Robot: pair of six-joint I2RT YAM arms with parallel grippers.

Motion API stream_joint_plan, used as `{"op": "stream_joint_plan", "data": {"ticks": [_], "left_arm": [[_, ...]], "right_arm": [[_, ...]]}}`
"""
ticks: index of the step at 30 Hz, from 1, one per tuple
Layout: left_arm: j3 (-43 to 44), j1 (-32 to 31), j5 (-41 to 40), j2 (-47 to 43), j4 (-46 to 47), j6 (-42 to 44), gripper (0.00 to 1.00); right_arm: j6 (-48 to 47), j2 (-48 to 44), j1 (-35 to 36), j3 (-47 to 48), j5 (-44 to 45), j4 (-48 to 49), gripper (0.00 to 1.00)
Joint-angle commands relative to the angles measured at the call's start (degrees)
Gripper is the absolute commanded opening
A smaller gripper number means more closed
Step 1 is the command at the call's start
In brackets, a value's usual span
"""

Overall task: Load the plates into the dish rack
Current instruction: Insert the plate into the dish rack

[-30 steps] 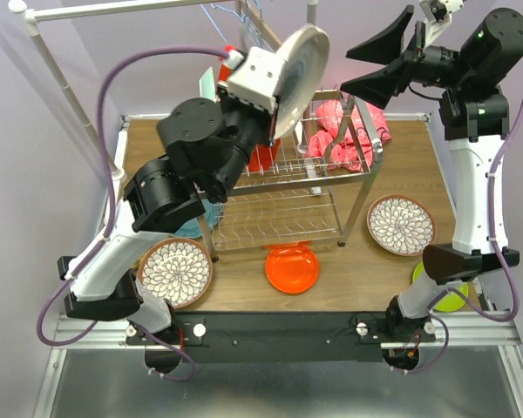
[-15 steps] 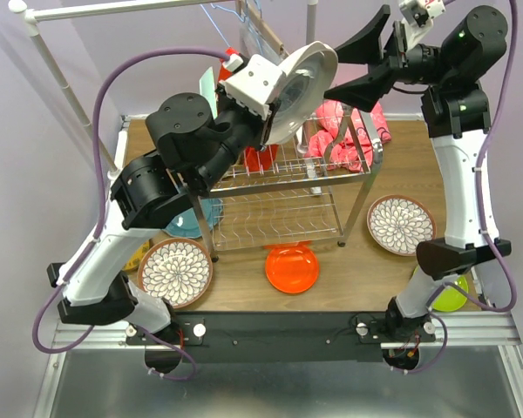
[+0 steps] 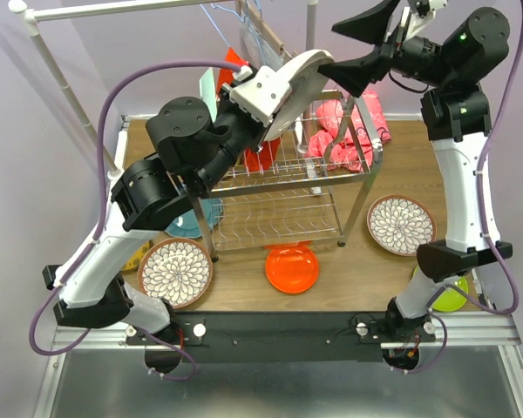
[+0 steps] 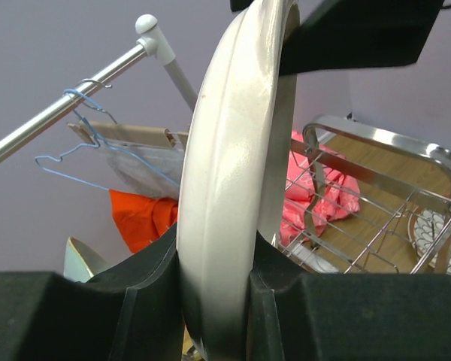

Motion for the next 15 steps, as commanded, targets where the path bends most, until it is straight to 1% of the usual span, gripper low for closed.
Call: {"op": "stream_joint_plan", "data": {"ticks": [1, 2, 5, 9, 15], "left_arm": [[-1.6, 0.2, -0.6, -4.1, 12.6, 6.7, 0.0], [-1.7, 0.2, -0.8, -4.0, 13.4, 7.5, 0.0], [-2.0, 0.2, -1.3, -3.7, 15.2, 9.7, 0.0], [-3.3, 0.2, -1.7, -3.7, 18.3, 12.2, 0.0], [-4.3, 0.0, -3.5, -3.5, 20.7, 15.3, 0.0]], "right_arm": [[-0.8, -4.3, 0.3, -0.5, 15.4, 0.9, 1.0], [-0.2, -4.9, 0.2, -0.8, 17.2, 0.9, 1.0], [4.1, -7.2, 0.1, -2.5, 18.1, 1.0, 1.0], [14.8, -10.2, 0.1, -6.7, 16.4, 1.1, 0.99], [21.0, -13.0, 0.0, -9.3, 15.4, 1.1, 0.99]]}}
